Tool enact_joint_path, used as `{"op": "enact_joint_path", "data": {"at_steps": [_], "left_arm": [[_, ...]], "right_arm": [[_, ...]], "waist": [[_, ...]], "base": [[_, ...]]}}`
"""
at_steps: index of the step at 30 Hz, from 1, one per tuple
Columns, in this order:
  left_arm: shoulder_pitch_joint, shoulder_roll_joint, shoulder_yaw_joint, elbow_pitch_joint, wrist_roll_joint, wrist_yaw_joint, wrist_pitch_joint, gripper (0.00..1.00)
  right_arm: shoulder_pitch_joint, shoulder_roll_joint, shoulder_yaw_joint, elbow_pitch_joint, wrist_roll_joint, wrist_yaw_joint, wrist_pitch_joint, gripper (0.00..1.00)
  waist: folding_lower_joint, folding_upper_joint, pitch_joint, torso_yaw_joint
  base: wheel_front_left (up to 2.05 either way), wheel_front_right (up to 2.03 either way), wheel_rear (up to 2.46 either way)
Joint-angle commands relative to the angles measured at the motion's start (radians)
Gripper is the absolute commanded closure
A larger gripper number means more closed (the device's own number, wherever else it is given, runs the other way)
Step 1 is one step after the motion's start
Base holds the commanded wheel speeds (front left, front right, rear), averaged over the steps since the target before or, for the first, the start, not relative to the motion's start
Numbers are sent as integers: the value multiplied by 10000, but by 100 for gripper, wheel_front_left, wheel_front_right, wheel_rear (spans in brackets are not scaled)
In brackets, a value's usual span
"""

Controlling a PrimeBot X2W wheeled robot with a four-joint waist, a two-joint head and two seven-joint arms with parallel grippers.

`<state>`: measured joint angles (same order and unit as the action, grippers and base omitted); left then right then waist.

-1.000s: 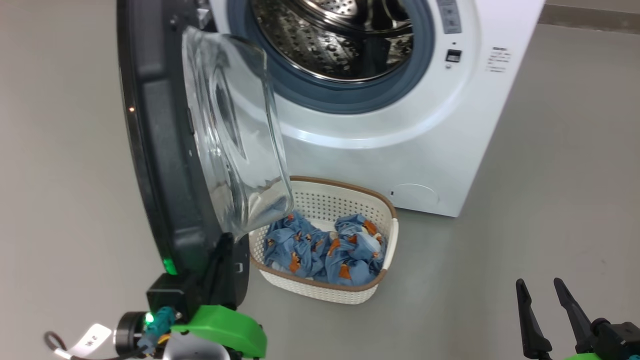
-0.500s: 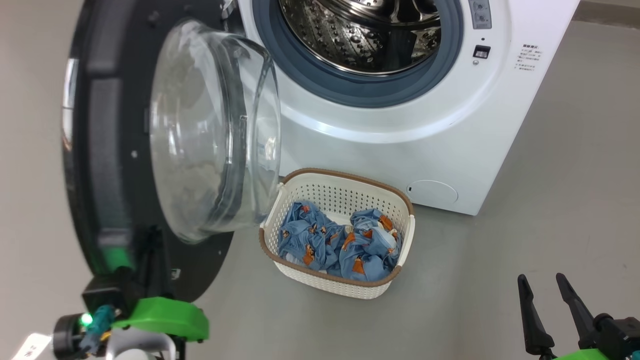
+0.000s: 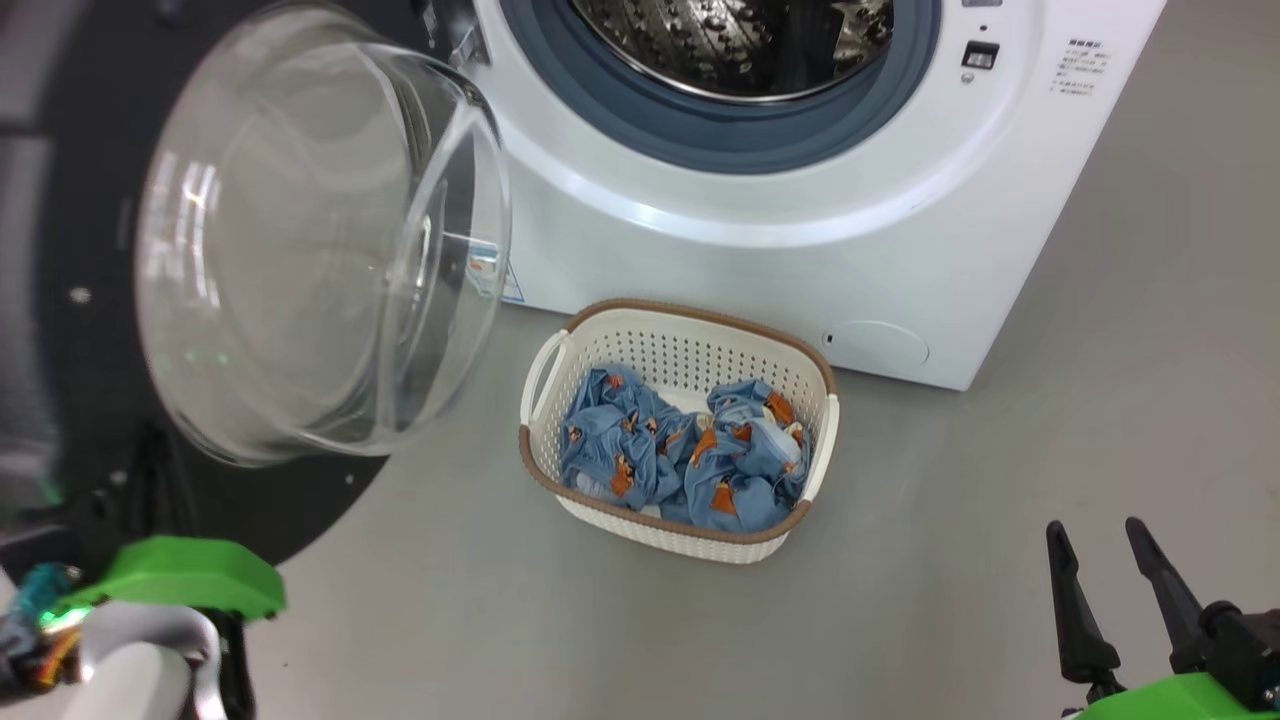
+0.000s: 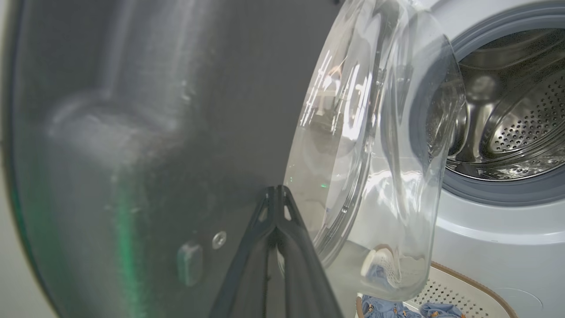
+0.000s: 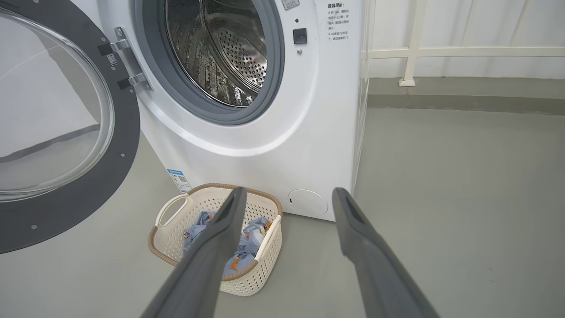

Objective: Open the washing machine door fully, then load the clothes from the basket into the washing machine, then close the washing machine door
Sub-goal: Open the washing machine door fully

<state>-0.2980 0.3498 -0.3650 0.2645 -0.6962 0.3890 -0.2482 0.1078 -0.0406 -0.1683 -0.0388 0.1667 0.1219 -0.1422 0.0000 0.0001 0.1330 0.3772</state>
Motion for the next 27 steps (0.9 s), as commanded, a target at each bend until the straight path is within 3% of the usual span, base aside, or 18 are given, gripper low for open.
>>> {"op": "enact_joint_path", "data": {"at_steps": [1, 9, 20, 27], "left_arm": [[-617, 490, 794, 102, -78, -86, -116, 100], [-1218, 512, 1988, 821, 191, -768, -132, 100], [-2234, 494, 3650, 2873, 599, -2213, -134, 100], [-2837, 437, 4347, 3907, 1195, -2794, -135, 100]], "right_arm": [[-392, -108, 268, -365, -125, 88, 21, 0], [-585, -277, 255, -642, -126, 88, 195, 0], [-898, -537, 329, -784, -60, 88, 317, 0], [-996, -645, 394, -734, 11, 88, 326, 0]], "waist": [[0, -1, 197, 28], [0, -1, 713, 96], [0, -1, 1177, 77], [0, -1, 1241, 35]], "base": [[0, 0, 0], [0, 0, 0], [0, 0, 0], [0, 0, 0]]}}
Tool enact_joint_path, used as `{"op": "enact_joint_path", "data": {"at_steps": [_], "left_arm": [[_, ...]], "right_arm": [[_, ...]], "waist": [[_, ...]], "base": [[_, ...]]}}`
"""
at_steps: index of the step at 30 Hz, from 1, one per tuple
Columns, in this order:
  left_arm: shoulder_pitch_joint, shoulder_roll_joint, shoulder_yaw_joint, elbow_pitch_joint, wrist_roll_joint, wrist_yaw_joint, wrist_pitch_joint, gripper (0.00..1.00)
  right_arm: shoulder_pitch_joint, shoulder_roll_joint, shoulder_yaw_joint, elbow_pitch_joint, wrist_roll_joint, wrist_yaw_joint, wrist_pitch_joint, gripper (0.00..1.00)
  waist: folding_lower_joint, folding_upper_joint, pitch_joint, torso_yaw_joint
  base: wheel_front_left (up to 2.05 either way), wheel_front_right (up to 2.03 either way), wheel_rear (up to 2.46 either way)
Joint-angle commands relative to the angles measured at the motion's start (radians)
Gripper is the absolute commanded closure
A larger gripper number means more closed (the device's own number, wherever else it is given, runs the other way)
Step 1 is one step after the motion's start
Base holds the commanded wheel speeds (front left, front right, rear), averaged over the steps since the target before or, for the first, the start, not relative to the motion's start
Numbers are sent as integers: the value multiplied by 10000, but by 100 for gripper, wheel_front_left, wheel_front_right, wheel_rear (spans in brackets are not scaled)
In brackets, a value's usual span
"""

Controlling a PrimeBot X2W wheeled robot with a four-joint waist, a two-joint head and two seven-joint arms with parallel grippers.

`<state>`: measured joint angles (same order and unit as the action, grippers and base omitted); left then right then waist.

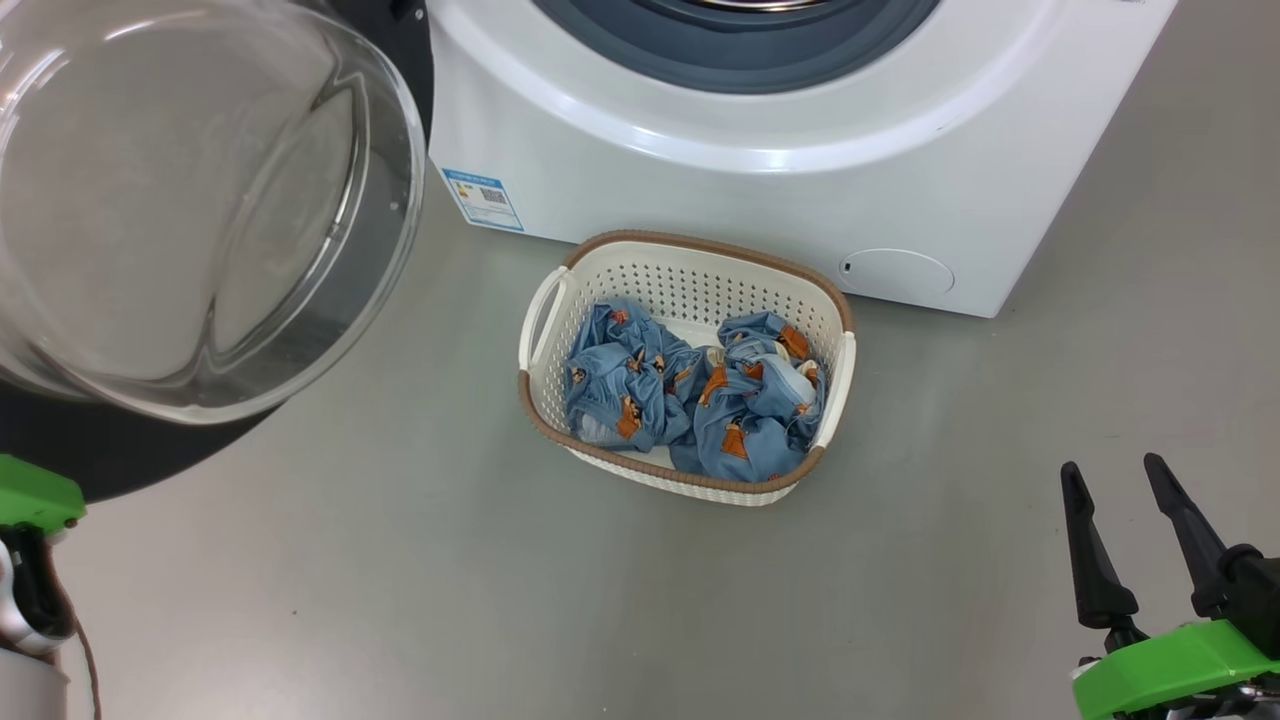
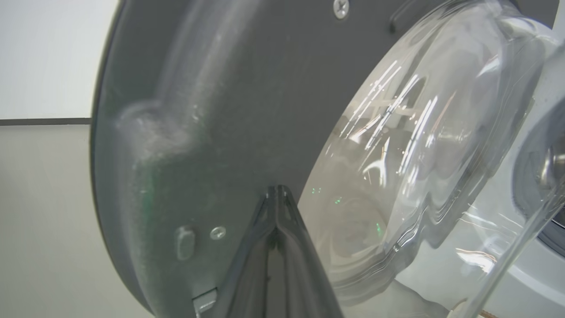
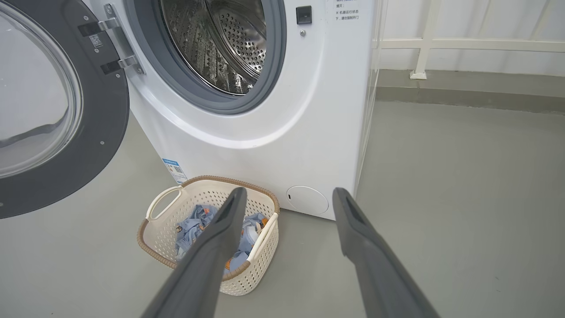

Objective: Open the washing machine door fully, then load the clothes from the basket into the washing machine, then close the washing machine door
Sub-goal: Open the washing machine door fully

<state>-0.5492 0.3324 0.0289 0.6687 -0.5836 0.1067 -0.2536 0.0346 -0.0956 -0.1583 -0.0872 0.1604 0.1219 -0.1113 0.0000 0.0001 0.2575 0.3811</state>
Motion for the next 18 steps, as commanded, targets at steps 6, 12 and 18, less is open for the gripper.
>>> {"op": "enact_joint_path", "data": {"at_steps": [6, 12, 18], "left_arm": [[-301, 353, 1091, 25, 718, -261, -81, 100], [429, -59, 1725, -716, 1389, -370, -81, 100], [1491, -643, 2104, -2087, 2071, -419, -81, 100]], "right_arm": [[-319, -53, 368, -161, 71, 88, -31, 0], [-252, 21, 394, -31, 90, 88, -129, 0], [-150, 107, 367, 85, 109, 88, -230, 0]], "waist": [[0, -1, -106, -62], [0, -1, -350, -126], [0, -1, -618, -177]], "base": [[0, 0, 0], [0, 0, 0], [0, 0, 0]]}}
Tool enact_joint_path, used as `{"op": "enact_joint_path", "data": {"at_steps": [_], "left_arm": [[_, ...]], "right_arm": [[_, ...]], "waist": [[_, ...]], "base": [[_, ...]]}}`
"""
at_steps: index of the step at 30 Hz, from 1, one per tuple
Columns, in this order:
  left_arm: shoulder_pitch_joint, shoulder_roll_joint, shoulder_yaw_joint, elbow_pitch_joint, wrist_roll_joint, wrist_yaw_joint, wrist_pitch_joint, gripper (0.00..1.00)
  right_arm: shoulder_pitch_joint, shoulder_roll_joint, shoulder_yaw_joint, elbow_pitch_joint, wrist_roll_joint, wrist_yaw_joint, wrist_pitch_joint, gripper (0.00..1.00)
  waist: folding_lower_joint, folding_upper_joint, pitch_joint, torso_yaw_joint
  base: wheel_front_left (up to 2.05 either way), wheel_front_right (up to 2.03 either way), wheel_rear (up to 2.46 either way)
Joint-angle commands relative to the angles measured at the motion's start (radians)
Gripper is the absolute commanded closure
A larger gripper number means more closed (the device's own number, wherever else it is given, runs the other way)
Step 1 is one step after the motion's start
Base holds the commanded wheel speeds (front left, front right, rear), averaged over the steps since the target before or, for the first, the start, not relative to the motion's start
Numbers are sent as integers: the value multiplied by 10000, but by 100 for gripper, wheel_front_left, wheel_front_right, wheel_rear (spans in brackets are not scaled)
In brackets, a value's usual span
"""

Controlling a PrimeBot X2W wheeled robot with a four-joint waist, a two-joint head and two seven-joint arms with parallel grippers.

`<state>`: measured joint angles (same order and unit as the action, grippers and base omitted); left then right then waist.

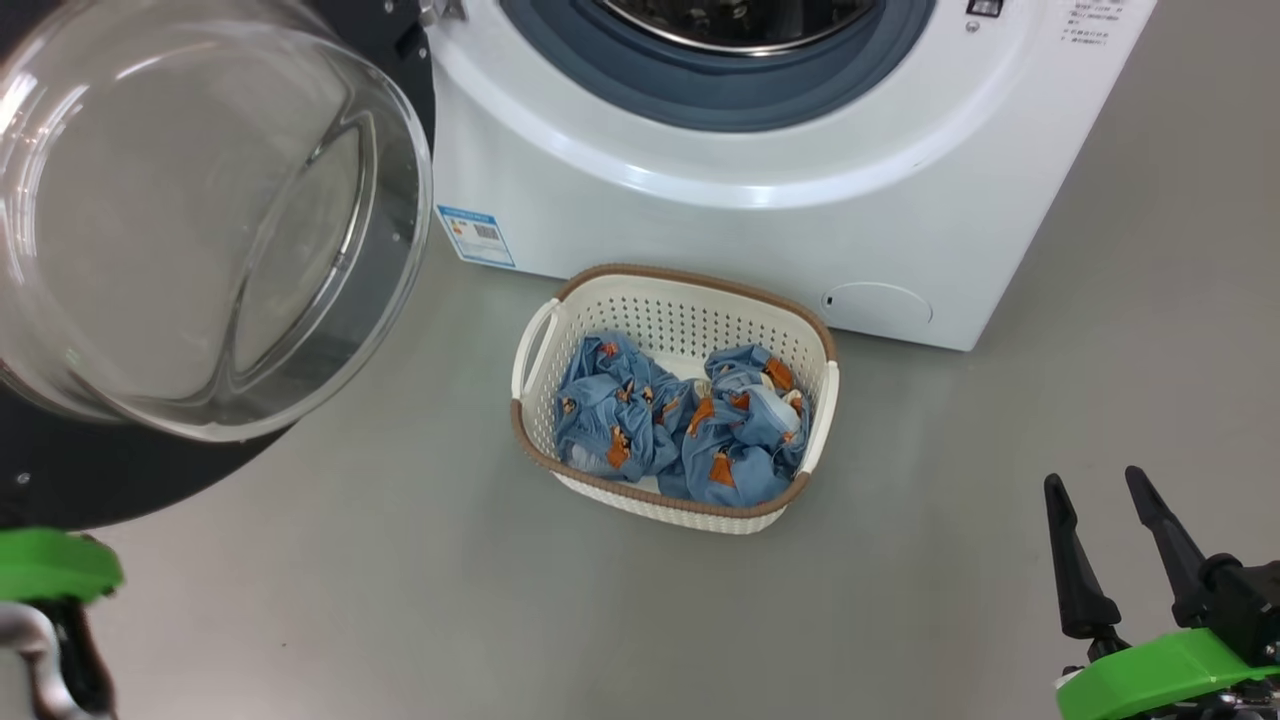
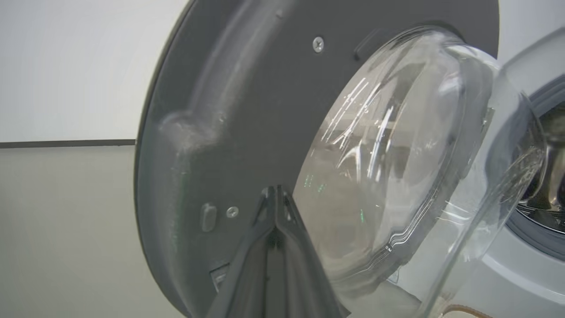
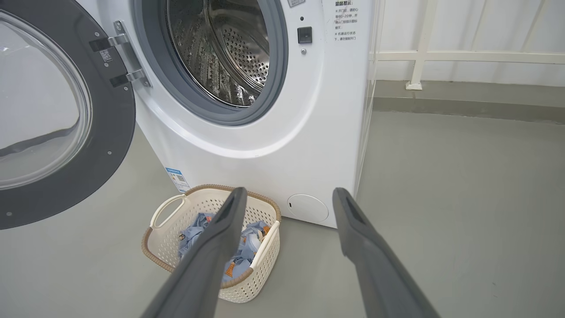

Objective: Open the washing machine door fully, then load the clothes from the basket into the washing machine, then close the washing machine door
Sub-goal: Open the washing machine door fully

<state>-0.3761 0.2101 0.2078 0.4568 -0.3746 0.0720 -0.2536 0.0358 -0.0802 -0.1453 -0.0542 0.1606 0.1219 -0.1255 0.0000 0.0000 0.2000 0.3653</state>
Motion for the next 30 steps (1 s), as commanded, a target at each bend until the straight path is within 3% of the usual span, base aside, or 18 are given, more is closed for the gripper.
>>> {"op": "enact_joint_path", "data": {"at_steps": [1, 10, 19, 21, 24, 25, 26, 30], "left_arm": [[215, 297, 366, -614, 248, -78, -81, 100], [2230, -708, -40, -3247, 1116, -176, -82, 100], [3631, -1223, -1579, -4987, 1303, -646, 675, 100], [3722, -1263, -1896, -5137, 1306, -755, 899, 87], [3807, -1279, -2313, -5228, 1378, -913, 1185, 53], [3830, -1274, -2419, -5218, 1401, -955, 1266, 22], [3848, -1272, -2509, -5189, 1416, -992, 1334, 0], [3883, -1265, -2731, -4938, 1468, -1047, 1372, 0]], "right_arm": [[-110, -4, 242, -199, 100, 88, -119, 0], [110, 151, 384, -41, 50, 88, -331, 0], [433, 258, 507, -190, -58, 88, -393, 0], [489, 270, 537, -220, -84, 88, -384, 0], [562, 283, 571, -246, -105, 88, -356, 0], [583, 286, 594, -261, -109, 88, -347, 0], [602, 289, 611, -277, -106, 88, -337, 0], [695, 296, 665, -266, -49, 88, -356, 0]], "waist": [[0, 0, -158, -42], [0, 0, -703, -318], [0, 0, -1147, -808], [0, 0, -1262, -959], [0, 0, -1420, -1239], [0, 0, -1466, -1341], [0, 0, -1501, -1443], [0, 0, -1689, -1857]], "base": [[0, 0, 0], [0, 0, 0], [0, 0, 0], [0, 0, 0], [0, 0, 0], [0, 0, 0], [0, 0, 0], [0, 0, 0]]}}
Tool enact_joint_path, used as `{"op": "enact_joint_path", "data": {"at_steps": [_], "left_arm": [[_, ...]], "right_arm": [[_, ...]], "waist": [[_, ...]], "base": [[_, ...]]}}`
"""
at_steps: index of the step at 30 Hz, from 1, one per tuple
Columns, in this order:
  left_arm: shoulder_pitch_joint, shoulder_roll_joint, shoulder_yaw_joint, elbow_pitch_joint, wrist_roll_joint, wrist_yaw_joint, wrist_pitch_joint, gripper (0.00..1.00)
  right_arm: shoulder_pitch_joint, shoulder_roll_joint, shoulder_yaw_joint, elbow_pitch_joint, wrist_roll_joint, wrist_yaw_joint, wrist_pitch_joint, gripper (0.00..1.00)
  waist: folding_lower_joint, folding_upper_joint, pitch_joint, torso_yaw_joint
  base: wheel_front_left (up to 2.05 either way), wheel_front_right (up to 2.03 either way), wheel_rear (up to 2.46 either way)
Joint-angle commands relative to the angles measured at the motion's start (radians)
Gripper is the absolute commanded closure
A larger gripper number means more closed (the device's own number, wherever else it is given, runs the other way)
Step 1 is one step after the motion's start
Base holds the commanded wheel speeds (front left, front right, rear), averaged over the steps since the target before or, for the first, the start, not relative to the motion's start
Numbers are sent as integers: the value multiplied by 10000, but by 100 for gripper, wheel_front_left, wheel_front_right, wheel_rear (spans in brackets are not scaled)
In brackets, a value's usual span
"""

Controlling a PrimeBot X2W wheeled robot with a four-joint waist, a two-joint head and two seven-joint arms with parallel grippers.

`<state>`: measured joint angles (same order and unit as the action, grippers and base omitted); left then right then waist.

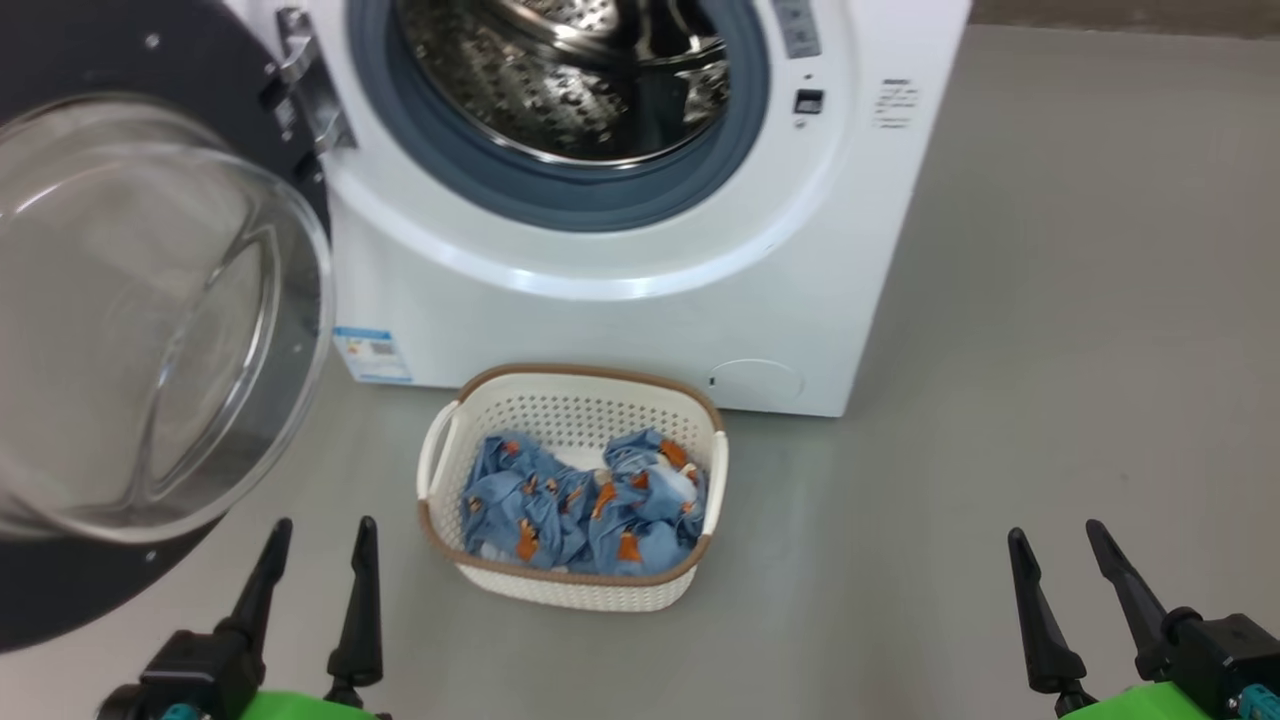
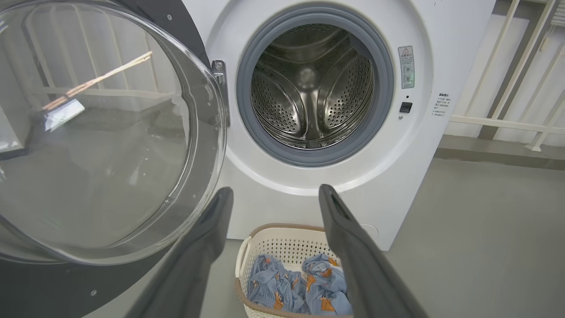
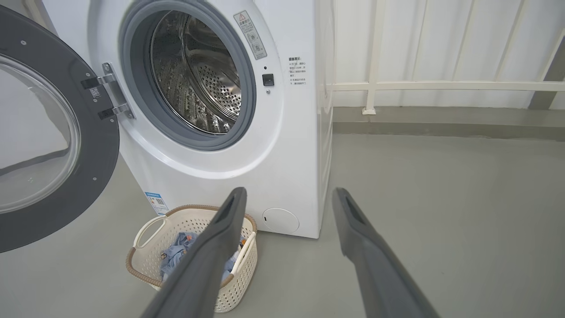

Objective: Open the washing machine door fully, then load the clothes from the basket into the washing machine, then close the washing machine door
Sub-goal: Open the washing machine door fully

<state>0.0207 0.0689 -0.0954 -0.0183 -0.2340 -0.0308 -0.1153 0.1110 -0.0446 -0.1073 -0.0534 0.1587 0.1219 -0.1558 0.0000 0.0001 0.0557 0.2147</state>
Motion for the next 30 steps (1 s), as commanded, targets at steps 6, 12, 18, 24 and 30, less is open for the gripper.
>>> {"op": "enact_joint_path", "data": {"at_steps": [6, 12, 18, 24, 30], "left_arm": [[44, 129, 149, 184, 93, 64, 43, 0], [104, 128, 39, 355, -1, 24, 42, 0], [109, 205, -11, 432, 14, 95, 216, 0], [-8, 292, -82, 429, 46, 85, 266, 0], [-119, 376, -124, 464, 60, 101, 255, 0]], "right_arm": [[155, -59, 418, -258, 36, 88, -65, 0], [309, -58, 508, -284, 32, 88, -39, 0], [395, -57, 501, -395, 51, 88, 15, 0], [409, -57, 491, -395, 57, 88, 1, 0], [355, -57, 485, -294, 73, 88, -39, 0]], "waist": [[0, -1, -529, -903], [0, -1, -668, -1260], [0, -1, -732, -1415], [0, -1, -725, -1423], [0, -1, -722, -1405]], "base": [[0, 0, 0], [0, 0, 0], [0, 0, 0], [0, 0, 0], [0, 0, 0]]}}
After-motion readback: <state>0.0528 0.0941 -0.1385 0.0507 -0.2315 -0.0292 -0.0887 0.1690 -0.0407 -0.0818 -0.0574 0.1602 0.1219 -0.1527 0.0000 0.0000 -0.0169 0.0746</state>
